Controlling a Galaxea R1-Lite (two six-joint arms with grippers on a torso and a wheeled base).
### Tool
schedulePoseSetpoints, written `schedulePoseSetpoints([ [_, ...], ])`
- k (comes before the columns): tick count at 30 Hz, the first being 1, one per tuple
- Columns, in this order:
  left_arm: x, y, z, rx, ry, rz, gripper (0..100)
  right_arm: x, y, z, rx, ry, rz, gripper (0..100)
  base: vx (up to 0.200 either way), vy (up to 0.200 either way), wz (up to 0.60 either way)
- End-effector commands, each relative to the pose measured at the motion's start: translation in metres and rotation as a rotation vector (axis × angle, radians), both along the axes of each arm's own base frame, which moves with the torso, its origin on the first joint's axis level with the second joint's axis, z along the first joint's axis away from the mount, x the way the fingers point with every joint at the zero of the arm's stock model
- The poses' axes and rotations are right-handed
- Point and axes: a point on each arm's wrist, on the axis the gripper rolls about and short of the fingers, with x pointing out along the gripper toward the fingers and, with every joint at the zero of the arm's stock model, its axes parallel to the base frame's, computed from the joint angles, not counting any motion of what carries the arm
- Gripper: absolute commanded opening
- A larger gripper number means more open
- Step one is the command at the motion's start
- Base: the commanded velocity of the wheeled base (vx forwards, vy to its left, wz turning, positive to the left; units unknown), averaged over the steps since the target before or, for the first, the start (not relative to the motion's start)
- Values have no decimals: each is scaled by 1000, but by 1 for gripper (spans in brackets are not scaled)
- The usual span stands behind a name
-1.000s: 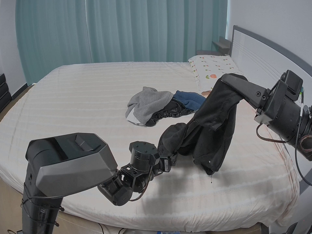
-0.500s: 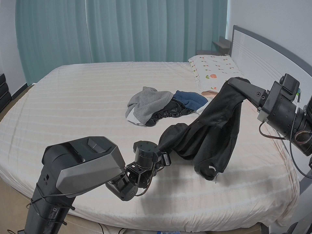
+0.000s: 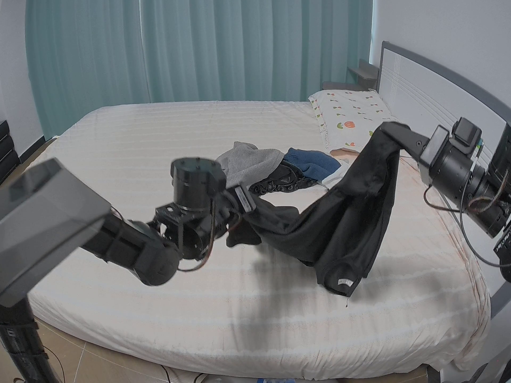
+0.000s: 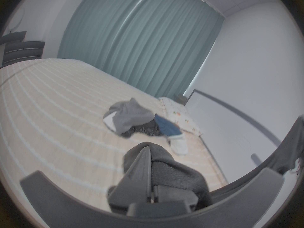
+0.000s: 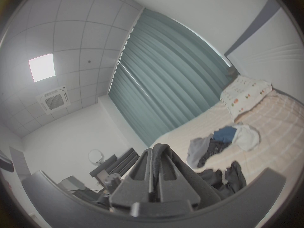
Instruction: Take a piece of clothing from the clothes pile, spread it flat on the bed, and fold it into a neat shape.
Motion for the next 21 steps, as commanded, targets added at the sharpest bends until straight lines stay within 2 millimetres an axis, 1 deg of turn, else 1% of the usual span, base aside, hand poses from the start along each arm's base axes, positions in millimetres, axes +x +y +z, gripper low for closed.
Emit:
schedulePoseSetpoints([
  [1, -30, 37, 149, -212, -255, 44, 0, 23, -8, 37, 66, -157, -80, 0, 0, 0, 0],
  [3, -36, 40, 154, -223, -260, 45, 0, 15, -11, 42, 73, -179, -81, 0, 0, 0, 0],
  [4, -36, 41, 152, -220, -255, 48, 0, 14, -12, 39, 69, -167, -79, 0, 0, 0, 0],
  [5, -35, 42, 144, -207, -233, 55, 0, 14, -12, 27, 49, -128, -79, 0, 0, 0, 0],
  [6, -35, 42, 144, -207, -233, 55, 0, 14, -12, 27, 49, -128, -79, 0, 0, 0, 0],
  [7, -34, 47, 127, -182, -188, 68, 0, 15, -13, 6, 10, -66, -88, 0, 0, 0, 0],
  [8, -35, 49, 117, -175, -158, 70, 0, 16, -16, -6, -16, -34, -102, 0, 0, 0, 0],
  [11, -39, 50, 97, -196, -102, 76, 0, 12, -26, -30, -55, 50, -127, 0, 0, 0, 0],
  [12, -39, 50, 97, -196, -102, 76, 0, 12, -26, -30, -55, 50, -127, 0, 0, 0, 0],
  [13, -42, 51, 89, -217, -91, 76, 0, 11, -31, -39, -62, 85, -138, 0, 0, 0, 0],
  [14, -47, 54, 73, -221, -62, 63, 0, 11, -37, -53, -77, 141, -161, 0, 0, 0, 0],
  [16, -50, 55, 63, -213, -41, 50, 0, 11, -39, -61, -87, 171, -168, 0, 0, 0, 0],
  [19, -59, 59, 37, -186, 17, 35, 0, 14, -39, -70, -102, 204, -161, 0, 0, 0, 0],
  [21, -62, 60, 28, -197, 36, 31, 0, 14, -37, -74, -107, 217, -153, 0, 0, 0, 0],
])
